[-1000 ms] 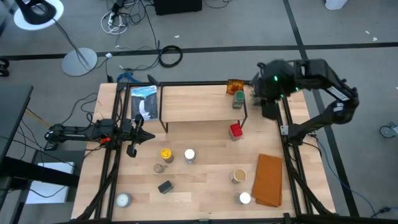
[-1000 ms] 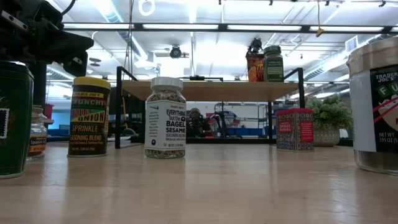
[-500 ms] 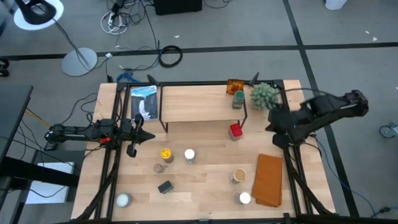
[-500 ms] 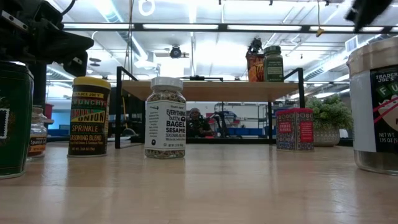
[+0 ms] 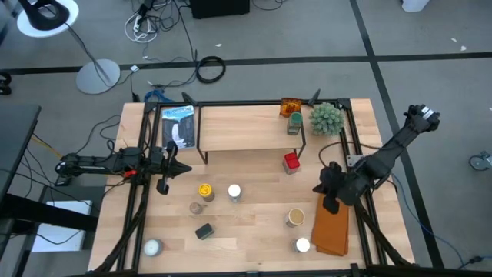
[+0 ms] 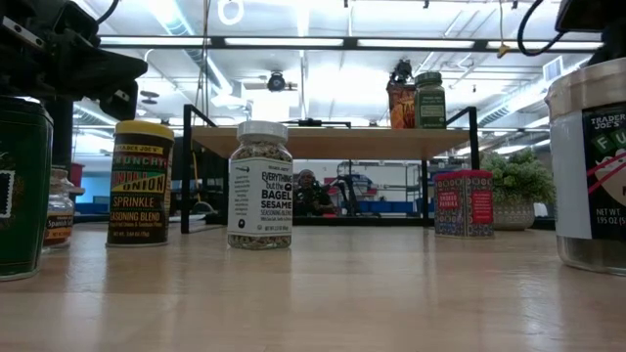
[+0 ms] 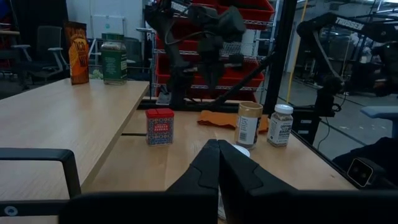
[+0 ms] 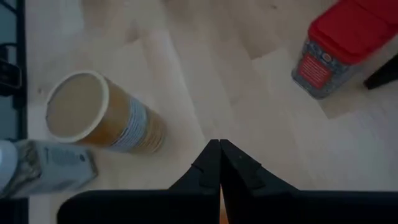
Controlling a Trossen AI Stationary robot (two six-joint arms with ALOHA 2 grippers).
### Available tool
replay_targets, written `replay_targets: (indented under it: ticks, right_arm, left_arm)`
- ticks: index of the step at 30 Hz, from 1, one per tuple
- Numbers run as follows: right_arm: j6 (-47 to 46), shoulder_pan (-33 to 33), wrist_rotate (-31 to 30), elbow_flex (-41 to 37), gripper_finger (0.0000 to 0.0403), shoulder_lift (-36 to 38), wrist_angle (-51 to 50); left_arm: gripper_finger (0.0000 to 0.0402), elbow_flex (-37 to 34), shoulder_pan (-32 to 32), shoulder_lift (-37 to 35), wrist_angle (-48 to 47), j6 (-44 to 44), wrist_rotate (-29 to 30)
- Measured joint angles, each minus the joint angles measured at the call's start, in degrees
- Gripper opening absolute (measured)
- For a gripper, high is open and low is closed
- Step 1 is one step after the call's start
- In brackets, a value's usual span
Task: Shelf spices
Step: Put the red seasoning can on the shelf
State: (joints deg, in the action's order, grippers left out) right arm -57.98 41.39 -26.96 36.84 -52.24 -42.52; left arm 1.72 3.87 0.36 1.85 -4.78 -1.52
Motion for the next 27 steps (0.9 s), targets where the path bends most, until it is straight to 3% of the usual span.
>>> replay_targets:
  ticks: [8,15,21,27]
  right_arm:
    - [-11.99,0.56,-1.53,0.16,0.0001,-9.14,-0.37]
    - [-18.70,0.64,1.49,3.66,0.0000,-17.87,-1.27]
    - [-24.50,2.11,0.51,9.71,0.0000,-25.50,-2.21]
    - [-33.28,3.05,0.22,19.00,0.0000,-33.95,-11.60]
  left_arm:
    - [0.0007,0.00,-0.01,0.00,0.00,-0.01,0.00]
    - [0.0007,0.00,0.01,0.02,0.00,0.00,0.00]
    - [0.0007,-0.01,0.00,0.00,-0.01,-0.02,0.00]
    - [0.0007,0.00,-0.01,0.01,0.00,-0.01,0.00]
